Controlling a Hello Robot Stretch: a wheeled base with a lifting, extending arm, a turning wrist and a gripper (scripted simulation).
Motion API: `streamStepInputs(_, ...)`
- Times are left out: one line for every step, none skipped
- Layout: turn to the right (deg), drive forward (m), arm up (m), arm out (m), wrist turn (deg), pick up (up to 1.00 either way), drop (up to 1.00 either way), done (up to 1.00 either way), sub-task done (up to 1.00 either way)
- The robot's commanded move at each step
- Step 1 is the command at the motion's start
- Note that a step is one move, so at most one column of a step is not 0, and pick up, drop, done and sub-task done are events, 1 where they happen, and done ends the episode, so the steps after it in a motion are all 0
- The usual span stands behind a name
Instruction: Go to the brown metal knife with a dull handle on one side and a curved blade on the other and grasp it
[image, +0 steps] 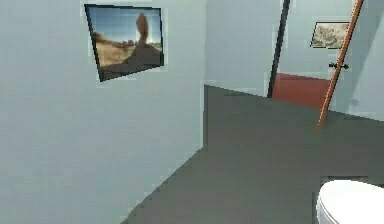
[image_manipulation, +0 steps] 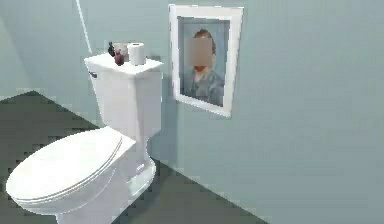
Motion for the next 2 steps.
streamStepInputs(0.0, 0.9, 0.0, 0.0, 0.0, 0.0, 0.0, 0.0, 0.0)
streamStepInputs(36.0, 0.0, 0.0, 0.0, 0.0, 0.0, 0.0, 0.0, 0.0)
